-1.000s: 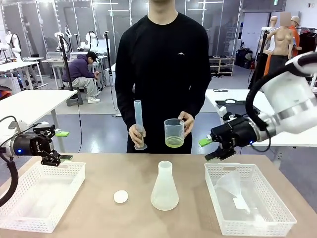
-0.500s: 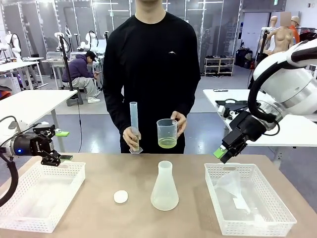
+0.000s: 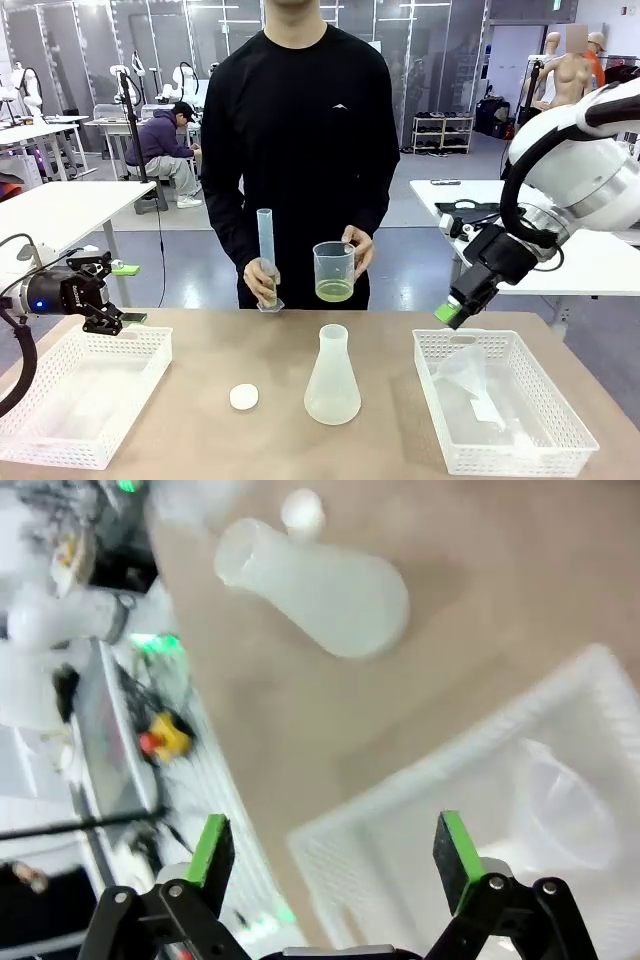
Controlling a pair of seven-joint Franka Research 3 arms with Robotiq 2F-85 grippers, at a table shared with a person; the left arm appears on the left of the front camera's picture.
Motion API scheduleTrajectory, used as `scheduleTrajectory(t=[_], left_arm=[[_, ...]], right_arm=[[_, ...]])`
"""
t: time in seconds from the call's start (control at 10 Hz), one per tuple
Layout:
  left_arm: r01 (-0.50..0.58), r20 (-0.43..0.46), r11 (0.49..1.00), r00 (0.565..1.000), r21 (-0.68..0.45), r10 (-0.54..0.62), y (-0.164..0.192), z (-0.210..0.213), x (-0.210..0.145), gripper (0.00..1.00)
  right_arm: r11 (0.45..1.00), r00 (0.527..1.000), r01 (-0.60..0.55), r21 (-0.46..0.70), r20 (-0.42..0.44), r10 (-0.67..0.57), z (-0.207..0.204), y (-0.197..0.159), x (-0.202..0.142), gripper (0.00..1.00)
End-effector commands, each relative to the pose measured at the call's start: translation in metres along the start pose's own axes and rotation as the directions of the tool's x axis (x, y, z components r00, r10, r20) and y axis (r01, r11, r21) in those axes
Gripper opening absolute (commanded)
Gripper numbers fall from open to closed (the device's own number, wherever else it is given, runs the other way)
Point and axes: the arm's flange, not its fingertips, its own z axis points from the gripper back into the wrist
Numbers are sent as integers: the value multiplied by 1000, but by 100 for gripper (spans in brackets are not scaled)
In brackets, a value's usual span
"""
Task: Prepare the solutions needed for the experiment.
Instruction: Pick up the Plastic Funnel and insert it into the Big flask.
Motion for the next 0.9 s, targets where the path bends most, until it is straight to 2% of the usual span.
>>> scheduleTrajectory(t=[0.0,0.1,0.2,0.4,0.5,0.6,0.7,0.8], left_arm=[[-8,-10,1000,1000,-7,8,-2,0,0,100],[-8,-10,1000,1000,-7,8,-2,0,0,100],[-8,-10,1000,1000,-7,8,-2,0,0,100],[-8,-10,1000,1000,-7,8,-2,0,0,100],[-8,-10,1000,1000,-7,8,-2,0,0,100],[-8,-10,1000,1000,-7,8,-2,0,0,100],[-8,-10,1000,1000,-7,8,-2,0,0,100],[-8,-10,1000,1000,-7,8,-2,0,0,100]], right_arm=[[927,961,-266,-263,-145,234,15,-14,26,100],[888,940,-318,-332,-234,249,17,-21,38,100],[812,900,-427,-397,-276,338,17,-28,46,100],[746,806,-582,-324,-354,475,13,-30,56,100],[729,781,-611,-309,-388,490,10,-29,58,100],[740,780,-611,-282,-379,499,10,-28,58,100],[788,800,-570,-233,-376,467,10,-25,57,100],[737,790,-597,-316,-390,472,11,-28,65,100]])
